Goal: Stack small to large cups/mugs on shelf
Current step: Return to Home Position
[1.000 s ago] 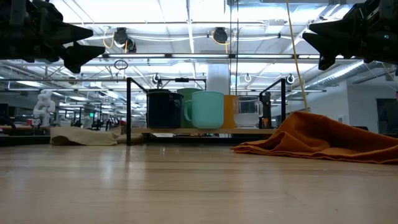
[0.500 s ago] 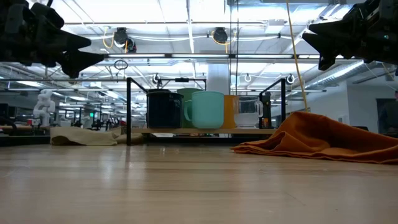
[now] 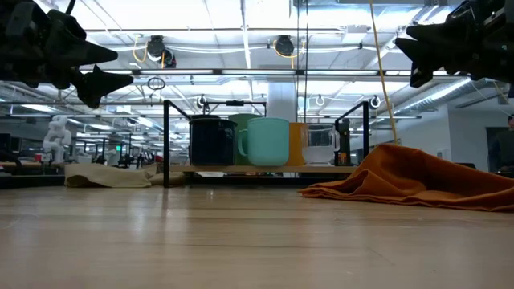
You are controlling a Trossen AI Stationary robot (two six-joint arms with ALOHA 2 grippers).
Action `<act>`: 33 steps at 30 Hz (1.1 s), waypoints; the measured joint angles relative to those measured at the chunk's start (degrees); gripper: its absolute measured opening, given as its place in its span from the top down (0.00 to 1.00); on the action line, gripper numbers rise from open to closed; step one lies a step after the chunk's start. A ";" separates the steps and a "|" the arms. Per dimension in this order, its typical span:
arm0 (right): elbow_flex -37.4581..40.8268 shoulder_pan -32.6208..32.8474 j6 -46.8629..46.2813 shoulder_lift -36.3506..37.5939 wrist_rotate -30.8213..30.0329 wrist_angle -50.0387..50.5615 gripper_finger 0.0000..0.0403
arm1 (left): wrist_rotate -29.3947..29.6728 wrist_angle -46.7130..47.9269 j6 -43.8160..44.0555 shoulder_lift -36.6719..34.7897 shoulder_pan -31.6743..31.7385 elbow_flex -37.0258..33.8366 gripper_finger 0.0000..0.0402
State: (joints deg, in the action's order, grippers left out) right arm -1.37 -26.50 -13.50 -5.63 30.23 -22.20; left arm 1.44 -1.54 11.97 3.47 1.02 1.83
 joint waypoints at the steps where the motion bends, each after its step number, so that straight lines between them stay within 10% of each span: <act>1: 0.00 0.00 0.50 -0.05 -0.01 0.00 0.70 | 0.10 0.00 0.25 -0.01 0.00 0.00 0.26; 17: 0.63 13.01 2.31 -0.06 -0.57 0.24 0.70 | 0.15 0.04 1.88 -0.01 0.00 0.00 0.26; 33: 0.61 26.05 8.34 -0.04 -20.15 1.18 0.70 | 0.08 0.46 1.75 -0.01 0.00 0.04 0.26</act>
State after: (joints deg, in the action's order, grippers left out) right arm -0.75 -0.45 -5.16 -5.67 10.08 -21.02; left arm 1.52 -1.08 13.72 3.46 1.02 1.87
